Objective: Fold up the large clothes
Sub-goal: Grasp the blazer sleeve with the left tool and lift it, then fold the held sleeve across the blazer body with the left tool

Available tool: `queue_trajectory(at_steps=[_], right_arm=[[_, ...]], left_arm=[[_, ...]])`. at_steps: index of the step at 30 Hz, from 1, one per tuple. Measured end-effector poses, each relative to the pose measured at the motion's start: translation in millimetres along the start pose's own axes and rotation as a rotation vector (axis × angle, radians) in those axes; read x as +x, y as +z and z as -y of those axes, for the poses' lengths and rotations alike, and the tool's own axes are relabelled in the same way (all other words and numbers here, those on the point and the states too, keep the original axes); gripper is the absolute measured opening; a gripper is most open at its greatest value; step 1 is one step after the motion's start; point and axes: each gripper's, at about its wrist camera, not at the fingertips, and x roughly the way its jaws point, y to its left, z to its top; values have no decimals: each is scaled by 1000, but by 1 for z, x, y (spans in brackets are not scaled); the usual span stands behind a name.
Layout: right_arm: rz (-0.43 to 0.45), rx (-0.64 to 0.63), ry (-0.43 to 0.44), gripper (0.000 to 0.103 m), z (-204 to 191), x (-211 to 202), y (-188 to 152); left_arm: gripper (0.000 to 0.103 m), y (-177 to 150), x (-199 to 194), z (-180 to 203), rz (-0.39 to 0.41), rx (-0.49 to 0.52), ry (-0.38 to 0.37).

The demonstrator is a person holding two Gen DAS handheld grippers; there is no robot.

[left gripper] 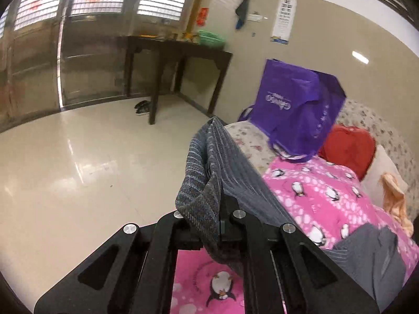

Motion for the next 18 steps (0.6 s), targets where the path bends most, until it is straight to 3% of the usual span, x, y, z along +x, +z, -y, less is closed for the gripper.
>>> queue_trajectory(at_steps=[2,5,10,12,15,17,18], right_arm=[[-1,1,1,103,0,0,0],[-17,9,-10,103,-1,-2,0],[-41,32,-84,103,-6,-25,-3],[-27,14,-124,103,-8,-36,-9],[-6,0,-165,103,-7,-55,-19],[11,9,-179,103,-2,-67,-23],[19,19,-184,103,2,-72,-23]], left_arm=[[5,0,-9,26,2,84,-59],[5,-18,-21,92,-45,192,-241],[5,-95,-42,251,-131,428,-509],[5,-137,-43,305,-174,511,-549],[5,-226,-44,374,-239,700,-534],[6,-273,-50,397,-281,805,-527],[12,-293,-53,403,-306,847,-536]])
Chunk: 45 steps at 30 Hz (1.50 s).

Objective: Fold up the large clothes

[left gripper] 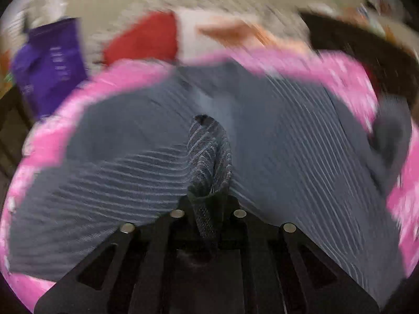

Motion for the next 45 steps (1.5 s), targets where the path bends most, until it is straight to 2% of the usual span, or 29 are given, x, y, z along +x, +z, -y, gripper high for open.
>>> queue_trajectory(at_steps=[1,2,3,5,8,12,13,15,16,17,19,20,21,22,23,24,25,26,28,29,30,32,36,38,41,45], right_arm=[[3,5,-5,103,3,-2,0],[7,13,-14,103,8,-4,3],[13,20,-22,103,12,-5,8],[27,14,-30,103,15,-4,18],[62,2,-45,103,15,-5,42],[122,7,-28,103,16,-5,70],[135,2,-18,103,14,-3,78],[169,-17,57,103,4,6,95],[179,-18,120,103,-1,14,104],[182,-15,219,101,-8,26,115],[153,14,360,86,-20,50,130],[117,38,433,82,-27,69,137],[79,63,484,74,-34,88,142],[53,73,500,65,-40,98,141],[10,93,516,61,-46,115,142],[-25,110,529,60,-50,127,143],[-66,132,558,59,-53,140,143],[-52,149,585,59,-54,146,144],[-45,193,649,36,-54,155,149],[-59,200,676,29,-57,158,151],[-60,188,675,17,-59,158,152],[-12,115,646,13,-66,146,156],[21,134,553,9,-38,136,158],[29,167,450,9,-7,129,157],[14,213,352,9,38,119,149],[-1,217,318,9,73,109,134]], left_arm=[[18,-6,2,14,-12,38,6],[39,-12,2,27,2,89,30],[64,-17,-3,40,13,150,32],[74,-20,-9,42,4,161,-11],[74,-25,-24,25,-24,112,-72],[74,-36,-79,-27,130,-48,-100],[74,-43,-88,-47,150,-104,-74],[74,-57,-97,-81,160,-212,-2],[74,-65,-99,-97,156,-266,37],[74,-75,-100,-111,149,-310,75],[74,-96,-97,-126,128,-355,136],[74,-107,-92,-131,106,-367,174],[74,-118,-86,-136,80,-374,203],[74,-122,-80,-141,63,-383,218],[74,-130,-73,-145,30,-416,224],[74,-134,-67,-153,2,-464,195],[75,-134,-65,-159,5,-498,171],[75,-133,-64,-160,7,-505,166],[75,-132,-59,-157,4,-488,182],[75,-131,-58,-156,1,-484,189],[75,-133,-58,-159,-1,-485,190],[75,-133,-59,-161,4,-494,181],[75,-137,-65,-161,5,-496,180],[75,-138,-64,-160,5,-495,182],[75,-139,-65,-160,6,-497,181],[75,-138,-64,-158,-1,-489,191]])
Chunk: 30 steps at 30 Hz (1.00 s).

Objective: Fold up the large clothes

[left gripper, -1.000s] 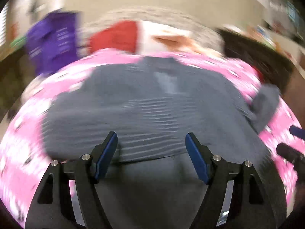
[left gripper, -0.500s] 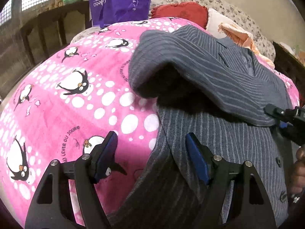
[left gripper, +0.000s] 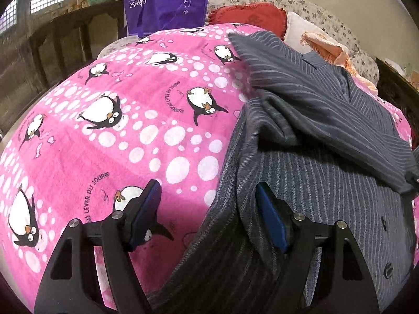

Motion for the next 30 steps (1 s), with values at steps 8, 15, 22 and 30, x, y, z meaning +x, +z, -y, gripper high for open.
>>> queue_trajectory(at_steps=[8,15,22,30], right_arm=[[94,5,-17,29,7,-38,2],[169,-142,-16,30,-35,-21,19],[106,-127,-141,29,-29,52,40],[91,-166,-191,27,-15,64,28]], left_arm=[[75,50,-44,13,163,9,1],[25,121,22,87,104,147,-37],[25,103,85,70,17,54,62],[25,103,91,83,10,108,113]])
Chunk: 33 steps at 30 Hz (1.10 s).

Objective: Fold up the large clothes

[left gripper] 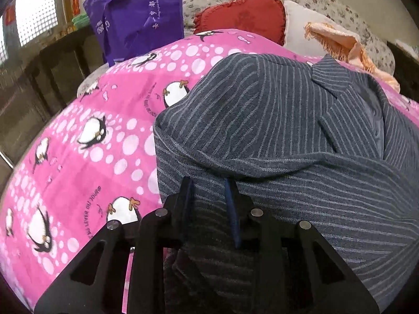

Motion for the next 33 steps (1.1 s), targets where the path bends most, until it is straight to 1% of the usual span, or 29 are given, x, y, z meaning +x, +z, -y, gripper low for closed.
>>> queue_trajectory(at_steps=[1,2,3,4,5,6,7,8,9,10,12,13,14,15,16,17,18,19,21,23,25,26,27,30,33], right_arm=[[12,20,35,27,7,-11,2],[43,47,66,27,15,-28,6],[94,62,83,27,26,-47,10],[148,62,81,30,39,-68,15],[183,56,63,32,53,-83,18],[212,56,31,37,72,-96,20],[235,75,-25,40,108,-110,22],[240,102,-69,40,135,-116,22],[235,162,-130,40,175,-121,21],[220,223,-170,40,208,-122,20],[196,346,-226,40,267,-122,17],[182,409,-216,40,294,-120,14],[174,479,-202,40,319,-116,9],[179,515,-186,40,332,-114,7],[183,553,-129,40,347,-107,5],[172,569,-88,40,353,-101,5],[154,574,-63,40,357,-92,6],[125,579,-64,40,362,-79,7],[128,604,-55,40,364,-69,8],[161,645,-60,32,368,-66,8],[180,652,-91,13,364,-70,15],[189,638,-88,8,362,-74,17],[198,616,-98,6,359,-83,20],[255,566,-120,5,348,-124,26],[327,563,-178,5,344,-184,24]], left_arm=[[25,4,-6,-1,-7,-1,-9],[25,8,-16,-3,-7,-15,-34],[25,9,-25,-7,0,-26,-61],[25,10,-40,-12,17,-30,-98],[26,7,-54,-14,39,-18,-121],[42,2,-64,-16,53,4,-130],[55,-4,-71,-16,65,20,-128],[73,-14,-76,-16,79,41,-121],[73,-25,-80,-16,95,64,-114],[73,-38,-81,-14,106,97,-106],[73,-59,-74,-8,85,147,-102],[73,-69,-67,-7,64,156,-109],[74,-72,-59,-7,18,151,-110],[76,-70,-56,-10,4,127,-120],[78,-68,-53,-13,-3,100,-133],[85,-69,-49,-16,-25,76,-139],[86,-68,-44,-20,-48,50,-155],[87,-66,-41,-25,-57,17,-183],[87,-66,-41,-27,-57,3,-193],[87,-67,-42,-23,-54,17,-175],[87,-66,-41,-22,-56,16,-171],[87,-67,-41,-22,-56,14,-173],[87,-67,-40,-22,-56,12,-175],[87,-67,-41,-25,-55,8,-180],[87,-67,-39,-27,-54,4,-185]])
